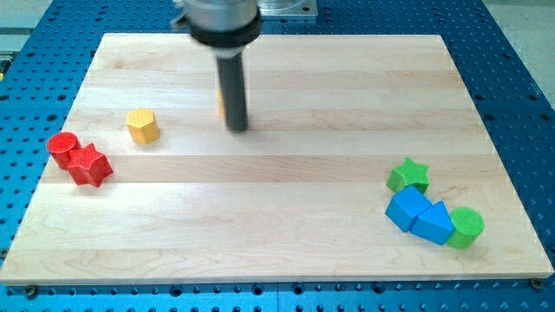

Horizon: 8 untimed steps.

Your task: Place the heart at the top center of the board

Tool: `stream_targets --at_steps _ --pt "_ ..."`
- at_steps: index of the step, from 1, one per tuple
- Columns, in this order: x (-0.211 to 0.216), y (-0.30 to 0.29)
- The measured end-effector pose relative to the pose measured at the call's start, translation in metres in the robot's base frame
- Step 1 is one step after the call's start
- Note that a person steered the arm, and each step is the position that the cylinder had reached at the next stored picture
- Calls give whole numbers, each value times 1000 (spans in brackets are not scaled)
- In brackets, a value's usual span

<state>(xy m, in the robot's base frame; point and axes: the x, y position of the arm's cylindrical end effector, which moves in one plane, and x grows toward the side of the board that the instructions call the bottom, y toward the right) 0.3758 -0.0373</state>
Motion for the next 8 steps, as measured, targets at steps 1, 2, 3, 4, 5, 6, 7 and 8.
stream_targets --at_steps 1,2,3,4,5,6,7,8 --pt "-67 29" --pt "-23 26" --pt "-6 -4" --pt "5 -28" --pt "23 -63" --pt "-47 -21" --pt "-103 41" --pt "-46 32"
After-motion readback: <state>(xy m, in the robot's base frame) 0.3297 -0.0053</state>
